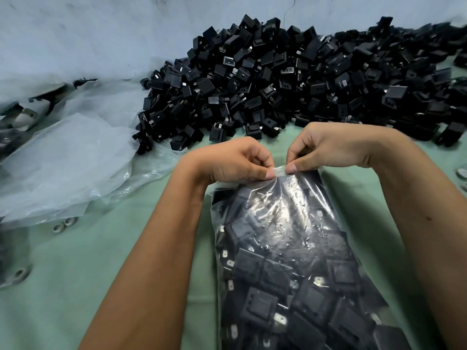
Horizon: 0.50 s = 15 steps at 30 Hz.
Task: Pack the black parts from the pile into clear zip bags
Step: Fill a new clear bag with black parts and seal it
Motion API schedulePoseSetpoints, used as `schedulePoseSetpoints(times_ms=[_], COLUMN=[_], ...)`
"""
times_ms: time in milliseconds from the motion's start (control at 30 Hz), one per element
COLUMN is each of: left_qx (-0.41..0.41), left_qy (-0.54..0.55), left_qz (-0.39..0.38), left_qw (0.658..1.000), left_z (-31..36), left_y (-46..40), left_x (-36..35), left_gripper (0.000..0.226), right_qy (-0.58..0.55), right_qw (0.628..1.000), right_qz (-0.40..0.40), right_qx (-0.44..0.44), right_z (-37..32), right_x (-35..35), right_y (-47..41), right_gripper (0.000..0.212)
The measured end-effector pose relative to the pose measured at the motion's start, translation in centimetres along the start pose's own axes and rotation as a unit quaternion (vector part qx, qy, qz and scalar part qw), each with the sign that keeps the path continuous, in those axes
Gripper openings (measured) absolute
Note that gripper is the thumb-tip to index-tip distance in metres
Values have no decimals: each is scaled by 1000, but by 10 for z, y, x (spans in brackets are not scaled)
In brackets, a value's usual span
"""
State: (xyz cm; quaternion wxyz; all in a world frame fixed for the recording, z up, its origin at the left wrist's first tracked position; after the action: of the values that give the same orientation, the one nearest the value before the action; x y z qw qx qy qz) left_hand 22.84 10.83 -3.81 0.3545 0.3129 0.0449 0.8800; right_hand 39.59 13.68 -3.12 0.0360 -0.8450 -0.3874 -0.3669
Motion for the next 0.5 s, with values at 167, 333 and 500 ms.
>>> schedulePoseSetpoints(times_ms=[167, 333, 500], left_qx=[-2, 12, 6], left_qy=[2, 12, 4], left_qz=[27, 3, 17], left_qw=[1000, 1000, 1000], left_z=[2, -5, -2], left_y=[-3, 0, 0], left_x=[-1, 4, 2], left_gripper=[12, 10, 13], right_qy=[0, 20, 19], right_qw=[1000, 999, 1000], right_qz=[7, 19, 12], right_qx=[7, 20, 17], right_z=[-4, -6, -7], right_x=[-7, -6, -5], right_y=[-3, -3, -4], right_gripper=[27, 15, 15])
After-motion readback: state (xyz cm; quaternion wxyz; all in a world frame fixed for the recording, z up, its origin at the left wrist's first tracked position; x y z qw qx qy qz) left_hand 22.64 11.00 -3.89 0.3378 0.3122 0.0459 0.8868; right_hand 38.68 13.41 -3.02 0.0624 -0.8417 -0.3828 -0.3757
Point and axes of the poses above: each hand's wrist, its own y-axis away from the middle knuckle, its own x-axis out of the back of the hand, z = x × y, the point moved 5 cm from there along -y, towards the middle knuckle, and after that the axes turned 1 degree about x, right-handed, at the moved point
